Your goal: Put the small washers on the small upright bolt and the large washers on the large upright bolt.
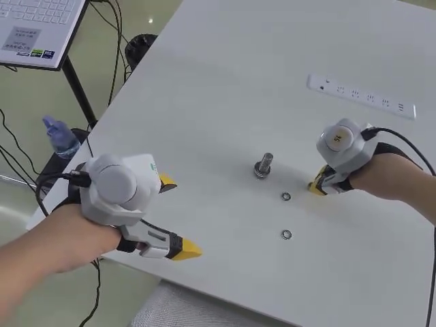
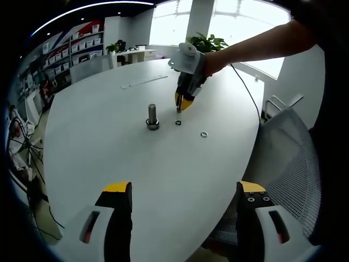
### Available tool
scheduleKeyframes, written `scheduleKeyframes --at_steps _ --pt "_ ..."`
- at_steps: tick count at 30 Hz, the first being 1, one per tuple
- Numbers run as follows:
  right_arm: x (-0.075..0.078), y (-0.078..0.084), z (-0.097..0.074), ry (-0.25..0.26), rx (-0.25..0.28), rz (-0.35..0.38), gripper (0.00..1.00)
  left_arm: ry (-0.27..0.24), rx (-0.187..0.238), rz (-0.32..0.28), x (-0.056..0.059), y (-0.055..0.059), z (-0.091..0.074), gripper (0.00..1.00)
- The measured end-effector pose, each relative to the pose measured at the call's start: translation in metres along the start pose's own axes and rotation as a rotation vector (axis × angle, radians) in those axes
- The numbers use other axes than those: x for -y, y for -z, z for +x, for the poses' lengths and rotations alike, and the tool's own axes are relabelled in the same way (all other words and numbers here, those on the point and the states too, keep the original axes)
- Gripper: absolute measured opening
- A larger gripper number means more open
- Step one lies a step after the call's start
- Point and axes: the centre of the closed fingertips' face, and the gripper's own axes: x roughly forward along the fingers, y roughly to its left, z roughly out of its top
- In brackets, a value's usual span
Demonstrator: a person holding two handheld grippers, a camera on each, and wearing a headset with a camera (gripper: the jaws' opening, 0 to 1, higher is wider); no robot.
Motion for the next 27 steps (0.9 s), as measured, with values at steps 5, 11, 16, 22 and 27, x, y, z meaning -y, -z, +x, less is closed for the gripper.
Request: scheduleKeyframes --at_steps 5,11,16,22,27 --pt "-0.001 -0.002 -0.001 -0.01 0.007 -0.006 0.22 0.002 -0.002 0.001 0.001 0.0 0.0 0.78" --pt "-0.002 -0.002 -0.002 -0.014 0.007 -0.012 0.24 -0.003 0.001 0.006 -0.001 -0.001 -0.002 0.78" --pt "-0.001 -0.004 -0.006 -0.013 0.01 -0.013 0.24 -0.009 0.002 0.006 -0.002 -0.002 -0.003 0.78" --pt "0.001 -0.008 -0.017 -0.007 0.022 -0.014 0.24 -0.003 0.006 0.014 0.002 -0.005 -0.003 0.79" --pt "0.002 -0.011 -0.026 0.004 0.026 -0.03 0.24 0.0 0.006 0.02 0.003 -0.006 -0.003 0.79"
